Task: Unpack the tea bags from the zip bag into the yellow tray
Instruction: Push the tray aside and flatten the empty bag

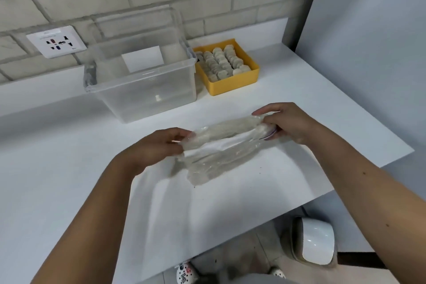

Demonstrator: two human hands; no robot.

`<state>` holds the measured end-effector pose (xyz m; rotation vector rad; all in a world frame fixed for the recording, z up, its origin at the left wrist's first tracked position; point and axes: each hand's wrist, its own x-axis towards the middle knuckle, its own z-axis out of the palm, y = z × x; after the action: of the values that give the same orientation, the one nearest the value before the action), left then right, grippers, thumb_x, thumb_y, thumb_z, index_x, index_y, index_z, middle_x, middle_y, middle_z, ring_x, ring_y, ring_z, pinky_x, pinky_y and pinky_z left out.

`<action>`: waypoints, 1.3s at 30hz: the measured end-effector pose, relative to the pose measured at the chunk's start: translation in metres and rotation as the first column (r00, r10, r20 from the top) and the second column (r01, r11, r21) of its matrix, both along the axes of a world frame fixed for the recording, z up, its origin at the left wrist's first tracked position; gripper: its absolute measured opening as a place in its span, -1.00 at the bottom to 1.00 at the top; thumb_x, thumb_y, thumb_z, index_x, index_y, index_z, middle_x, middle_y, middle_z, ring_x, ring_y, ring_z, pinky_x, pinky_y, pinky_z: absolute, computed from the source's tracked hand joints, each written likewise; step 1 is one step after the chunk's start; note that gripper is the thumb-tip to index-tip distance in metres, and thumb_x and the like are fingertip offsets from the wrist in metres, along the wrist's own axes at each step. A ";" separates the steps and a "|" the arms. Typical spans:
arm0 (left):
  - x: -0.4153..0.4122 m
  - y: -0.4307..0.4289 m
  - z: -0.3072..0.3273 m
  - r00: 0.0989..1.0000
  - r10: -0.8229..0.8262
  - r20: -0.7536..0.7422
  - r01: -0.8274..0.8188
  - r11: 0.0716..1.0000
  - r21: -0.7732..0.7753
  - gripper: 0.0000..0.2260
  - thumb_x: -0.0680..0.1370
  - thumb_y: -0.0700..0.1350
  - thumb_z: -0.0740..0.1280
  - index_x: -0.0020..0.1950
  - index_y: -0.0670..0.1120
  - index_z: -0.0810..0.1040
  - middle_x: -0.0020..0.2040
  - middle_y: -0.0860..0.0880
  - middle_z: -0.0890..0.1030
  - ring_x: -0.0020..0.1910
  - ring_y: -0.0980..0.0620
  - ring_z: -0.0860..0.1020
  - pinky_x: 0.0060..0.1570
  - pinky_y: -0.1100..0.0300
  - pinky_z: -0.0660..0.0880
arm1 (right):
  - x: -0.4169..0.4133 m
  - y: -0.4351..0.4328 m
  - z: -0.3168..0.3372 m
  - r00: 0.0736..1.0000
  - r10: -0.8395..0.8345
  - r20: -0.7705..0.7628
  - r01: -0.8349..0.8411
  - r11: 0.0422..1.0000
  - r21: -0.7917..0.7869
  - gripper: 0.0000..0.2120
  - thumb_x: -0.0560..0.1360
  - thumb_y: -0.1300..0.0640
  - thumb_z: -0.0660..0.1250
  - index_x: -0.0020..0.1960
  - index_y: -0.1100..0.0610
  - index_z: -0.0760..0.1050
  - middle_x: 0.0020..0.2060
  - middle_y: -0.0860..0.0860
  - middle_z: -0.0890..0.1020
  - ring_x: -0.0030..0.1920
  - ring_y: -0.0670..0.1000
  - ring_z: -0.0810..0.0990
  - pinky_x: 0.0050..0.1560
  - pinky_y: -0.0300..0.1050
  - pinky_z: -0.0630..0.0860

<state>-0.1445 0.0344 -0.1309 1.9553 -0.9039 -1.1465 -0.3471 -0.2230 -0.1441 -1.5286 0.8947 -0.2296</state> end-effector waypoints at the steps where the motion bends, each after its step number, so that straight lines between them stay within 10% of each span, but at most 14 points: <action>1: -0.007 -0.006 0.008 0.999 0.008 -0.043 -0.010 0.999 -0.047 -0.65 0.47 -0.14 0.34 0.22 0.12 0.62 0.18 0.10 0.67 0.11 0.13 0.61 0.12 0.26 0.46 | -0.006 -0.002 0.001 1.000 -0.018 0.015 0.018 0.999 0.038 -0.77 0.50 0.38 0.28 -0.02 0.18 0.67 -0.06 0.05 0.64 -0.19 0.06 0.66 -0.22 -0.01 0.66; 4: -0.030 -0.031 0.029 0.998 0.060 -0.004 -0.060 0.995 -0.078 -0.66 0.45 0.23 0.38 0.20 0.23 0.61 0.18 0.23 0.64 0.19 0.20 0.56 0.20 0.26 0.44 | -0.019 -0.006 0.001 0.997 -0.058 0.046 0.051 0.987 0.152 -0.78 0.51 0.38 0.26 -0.05 0.21 0.66 -0.13 0.04 0.66 -0.24 0.01 0.67 -0.25 -0.03 0.66; 7: -0.059 -0.065 0.033 0.976 -0.162 0.144 0.149 0.984 0.092 -0.26 0.22 0.54 0.39 0.36 0.36 0.40 0.28 0.28 0.52 0.24 0.14 0.53 0.30 0.12 0.42 | -0.032 -0.006 0.001 0.995 -0.084 0.052 0.072 0.975 0.208 -0.83 0.52 0.36 0.27 -0.04 0.24 0.64 -0.16 0.07 0.67 -0.26 -0.02 0.66 -0.31 -0.10 0.64; 12: -0.093 -0.100 0.009 0.874 -0.301 0.382 0.261 0.953 0.154 -0.59 0.47 0.01 0.49 0.30 0.09 0.53 0.16 0.03 0.63 0.00 0.08 0.57 -0.11 0.31 0.43 | -0.058 -0.015 0.002 0.989 -0.144 0.020 0.137 0.971 0.194 -0.84 0.52 0.26 0.33 0.06 0.21 0.63 -0.10 0.09 0.65 -0.27 -0.02 0.66 -0.30 -0.16 0.61; 19: -0.097 -0.126 0.001 0.926 -0.363 0.105 0.365 0.931 0.002 -0.90 0.51 -0.13 0.48 0.01 -0.01 0.71 -0.08 -0.06 0.74 -0.16 0.10 0.66 0.00 0.19 0.51 | -0.115 -0.015 -0.001 0.998 -0.042 0.053 0.021 0.938 0.345 -0.39 0.25 -0.27 0.52 0.26 -0.12 0.55 0.23 0.02 0.57 0.18 0.10 0.61 0.10 0.05 0.57; 32: -0.213 -0.153 -0.026 0.838 -0.470 -0.277 0.481 0.876 -0.032 -0.78 0.53 -0.17 0.44 0.18 -0.09 0.66 0.03 -0.05 0.73 -0.05 0.01 0.70 0.00 0.21 0.60 | -0.240 -0.020 0.000 0.998 0.037 -0.042 -0.026 0.969 0.244 -0.60 0.41 0.08 0.42 0.25 0.02 0.56 0.15 0.04 0.65 0.09 0.03 0.66 0.01 -0.02 0.64; 39: -0.310 -0.178 -0.094 0.798 -0.581 -0.159 0.570 0.814 -0.115 -0.74 0.59 -0.08 0.40 0.28 -0.04 0.58 0.13 0.05 0.70 0.11 0.09 0.66 0.24 0.06 0.55 | -0.338 -0.022 -0.039 0.962 -0.182 -0.202 0.174 0.983 -0.055 -0.71 0.38 0.21 0.52 0.07 0.03 0.64 -0.05 0.10 0.68 -0.15 0.00 0.63 -0.10 -0.02 0.58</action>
<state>-0.4548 -0.1438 -0.2252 1.5153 -1.4709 -1.5874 -0.6848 -0.2453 -0.1835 -1.5253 1.2012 -0.2204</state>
